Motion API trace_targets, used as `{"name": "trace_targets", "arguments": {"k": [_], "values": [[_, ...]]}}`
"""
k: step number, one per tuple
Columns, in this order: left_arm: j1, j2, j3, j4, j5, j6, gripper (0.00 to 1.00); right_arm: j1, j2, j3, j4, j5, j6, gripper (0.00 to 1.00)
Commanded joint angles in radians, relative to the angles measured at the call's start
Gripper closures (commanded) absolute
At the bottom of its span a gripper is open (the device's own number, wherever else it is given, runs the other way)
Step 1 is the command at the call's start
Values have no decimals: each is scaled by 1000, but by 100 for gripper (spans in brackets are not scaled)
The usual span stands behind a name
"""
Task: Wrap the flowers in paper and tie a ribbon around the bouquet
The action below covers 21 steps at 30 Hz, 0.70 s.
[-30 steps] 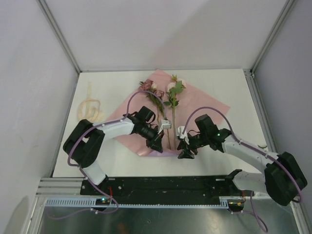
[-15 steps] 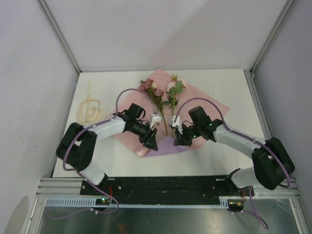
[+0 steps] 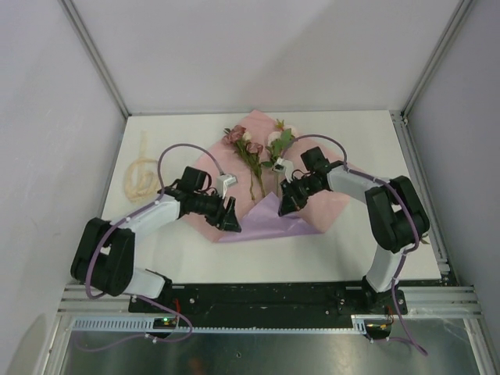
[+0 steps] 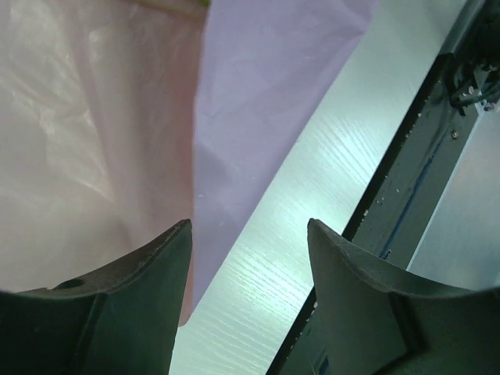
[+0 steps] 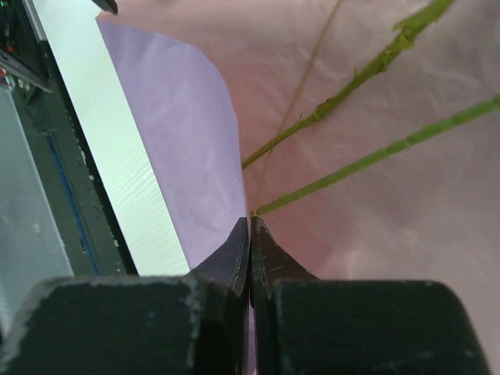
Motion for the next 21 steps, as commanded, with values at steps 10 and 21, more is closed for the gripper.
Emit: {"name": "trace_targets", "arguments": {"k": [10, 21], "values": [[56, 108, 28, 80, -62, -126, 37, -1, 94, 56, 24, 38, 218, 100], [160, 51, 43, 46, 5, -129, 41, 35, 182, 86, 114, 82, 427, 100]]}}
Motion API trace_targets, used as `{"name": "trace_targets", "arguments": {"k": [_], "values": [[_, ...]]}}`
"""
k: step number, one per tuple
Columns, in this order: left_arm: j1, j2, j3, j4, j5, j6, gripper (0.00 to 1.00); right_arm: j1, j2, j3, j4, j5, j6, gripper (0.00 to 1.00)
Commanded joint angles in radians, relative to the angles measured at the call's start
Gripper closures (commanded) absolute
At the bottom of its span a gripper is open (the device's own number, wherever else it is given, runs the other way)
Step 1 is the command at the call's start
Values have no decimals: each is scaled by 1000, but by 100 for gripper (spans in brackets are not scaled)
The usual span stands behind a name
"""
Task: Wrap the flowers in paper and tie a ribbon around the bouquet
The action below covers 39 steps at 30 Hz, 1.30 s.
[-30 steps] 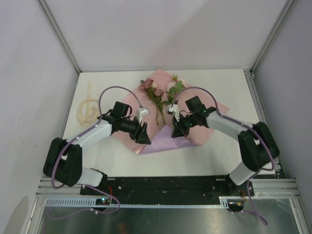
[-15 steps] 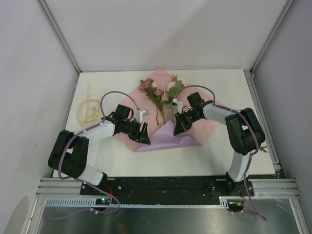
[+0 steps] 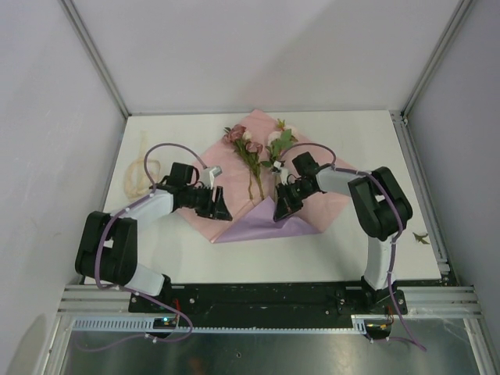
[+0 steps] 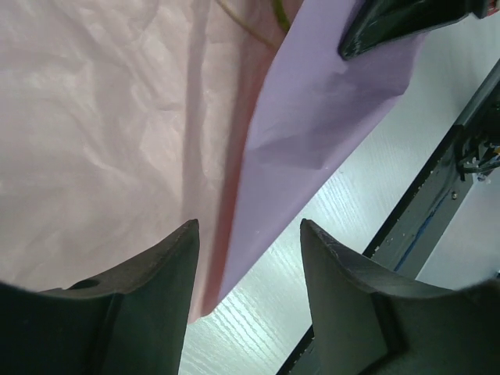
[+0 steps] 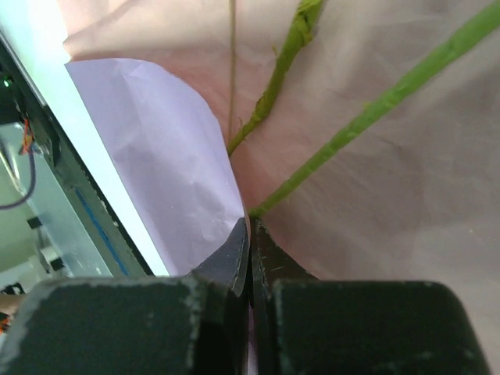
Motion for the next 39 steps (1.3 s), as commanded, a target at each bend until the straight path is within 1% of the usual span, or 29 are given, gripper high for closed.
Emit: {"name": "trace_targets", "arguments": {"k": [1, 6, 10, 14, 16, 19, 23, 30, 36, 37, 38, 39], "values": [[28, -30, 45, -7, 46, -14, 41, 21, 30, 49, 76, 30, 130, 100], [60, -26, 118, -20, 45, 9, 40, 32, 58, 72, 109, 41, 225, 100], [54, -53, 149, -21, 68, 4, 40, 34, 24, 87, 107, 25, 202, 100], [4, -52, 123, -19, 135, -53, 45, 33, -32, 89, 92, 23, 141, 100], [-37, -42, 102, -12, 154, -72, 50, 32, -39, 89, 71, 35, 116, 100], [-98, 2, 88, 2, 171, -87, 60, 28, -11, 89, 57, 46, 124, 100], [-155, 91, 102, 16, 164, -101, 68, 22, 32, 89, 76, 63, 160, 100], [-162, 275, 145, 24, 128, -102, 75, 15, 45, 94, 110, 73, 179, 100], [-124, 386, 159, 43, 113, -146, 77, 14, 33, 103, 139, 79, 182, 100], [-114, 398, 157, 45, 112, -152, 78, 13, 29, 108, 138, 78, 185, 98], [-106, 408, 154, 45, 110, -156, 79, 12, 26, 113, 126, 77, 188, 93], [-95, 415, 149, 46, 106, -162, 79, 8, 15, 118, 117, 75, 189, 84]]}}
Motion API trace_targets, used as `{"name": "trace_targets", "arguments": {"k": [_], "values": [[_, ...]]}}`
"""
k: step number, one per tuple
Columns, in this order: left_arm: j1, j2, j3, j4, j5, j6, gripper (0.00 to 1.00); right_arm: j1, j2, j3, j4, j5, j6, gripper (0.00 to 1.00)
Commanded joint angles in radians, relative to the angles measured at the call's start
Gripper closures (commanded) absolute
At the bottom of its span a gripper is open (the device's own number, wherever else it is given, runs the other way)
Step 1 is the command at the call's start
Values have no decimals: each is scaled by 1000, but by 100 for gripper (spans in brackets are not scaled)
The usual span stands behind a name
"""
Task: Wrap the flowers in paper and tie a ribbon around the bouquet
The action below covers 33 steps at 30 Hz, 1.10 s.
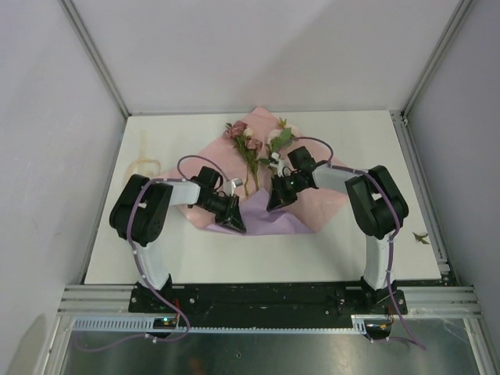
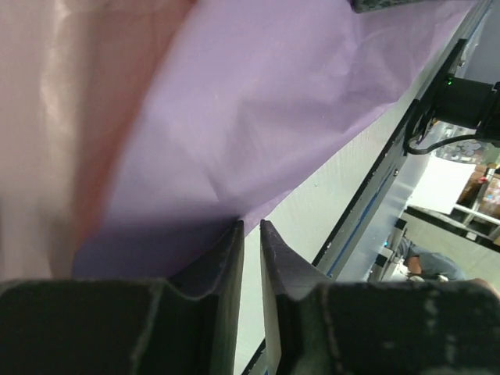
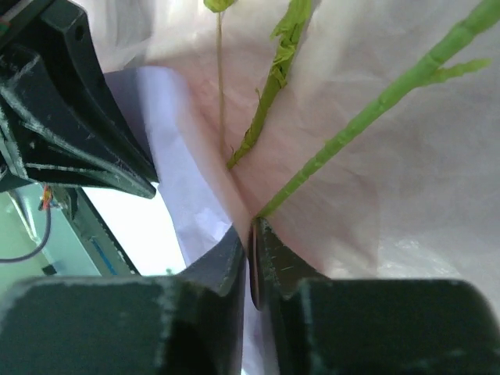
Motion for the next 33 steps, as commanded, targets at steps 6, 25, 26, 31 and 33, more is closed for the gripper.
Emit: {"name": "trace_targets", "arguments": {"k": [6, 25, 26, 31, 33], "values": [[66, 53, 3, 28, -34, -29, 81, -71, -173, 58, -51, -11, -13, 17], [67, 54, -12, 28, -46, -3, 81, 113, -171, -196, 297, -270, 396, 1], [67, 53, -14, 28, -46, -2, 81, 113, -152, -196, 303, -249, 400, 1], [66, 55, -16, 29, -40, 0, 82, 69, -96, -219, 264, -206, 399, 1], [68, 59, -16, 29, -37, -1, 82, 47, -80, -231, 221, -204, 392, 1]]}}
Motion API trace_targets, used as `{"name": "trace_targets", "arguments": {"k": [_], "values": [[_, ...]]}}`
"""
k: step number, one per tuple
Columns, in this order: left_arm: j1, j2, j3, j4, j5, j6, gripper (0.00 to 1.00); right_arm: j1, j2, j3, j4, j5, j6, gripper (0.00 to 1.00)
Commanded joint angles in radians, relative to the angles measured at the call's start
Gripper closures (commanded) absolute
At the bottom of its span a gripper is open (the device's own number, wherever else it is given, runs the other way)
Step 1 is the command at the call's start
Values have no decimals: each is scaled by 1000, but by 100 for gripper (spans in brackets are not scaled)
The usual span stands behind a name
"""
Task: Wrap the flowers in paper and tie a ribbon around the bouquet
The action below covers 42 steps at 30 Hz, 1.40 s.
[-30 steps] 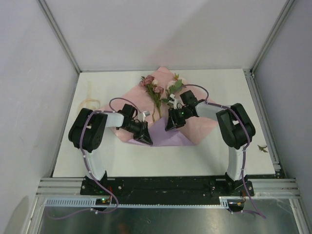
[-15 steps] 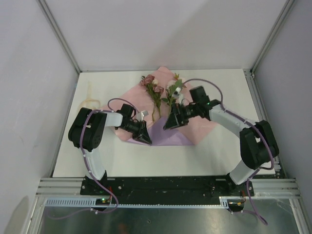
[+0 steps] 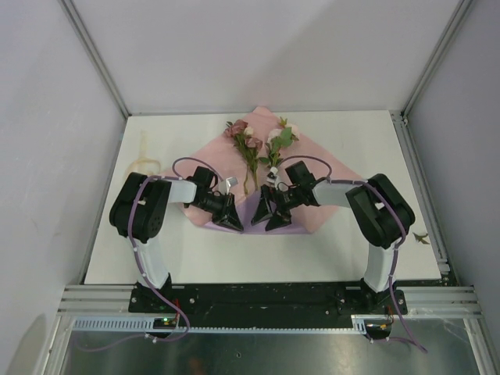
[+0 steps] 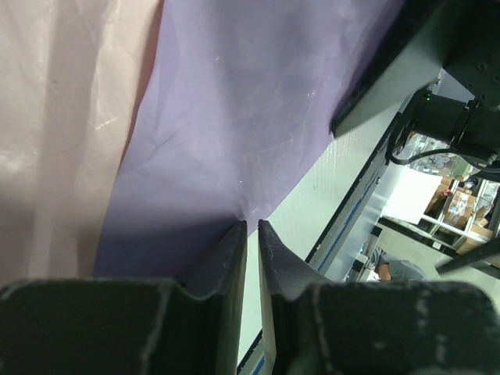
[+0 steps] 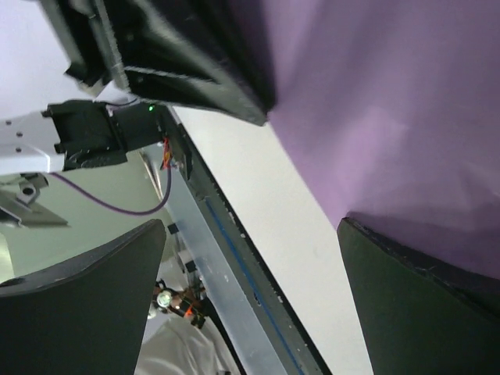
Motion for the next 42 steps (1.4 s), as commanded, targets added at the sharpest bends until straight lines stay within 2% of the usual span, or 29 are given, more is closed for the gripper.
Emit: {"name": "trace_targets", "arguments": {"k": [1, 11, 14, 20, 24, 28, 33, 42], "values": [[6, 24, -16, 21, -80, 39, 82, -52, 29, -28, -31, 38, 9, 1], [38, 15, -26, 20, -78, 34, 82, -141, 19, -56, -240, 95, -142, 1], [38, -19, -36, 20, -44, 50, 79, -148, 15, -57, -275, 110, -169, 1], [-71, -118, -53, 38, 31, 40, 73, -138, 16, -57, -237, 102, -143, 1], [-121, -85, -34, 105, -2, -51, 73, -136, 23, -58, -245, 103, -143, 1], [-69, -2, -39, 115, -23, -97, 74, -157, 25, -59, -270, 113, -159, 1], [58, -1, -116, 104, -42, -111, 72, -175, 29, -58, -294, 123, -178, 1], [155, -78, -116, -133, -163, -19, 74, -193, 37, -59, -313, 129, -190, 1]]}}
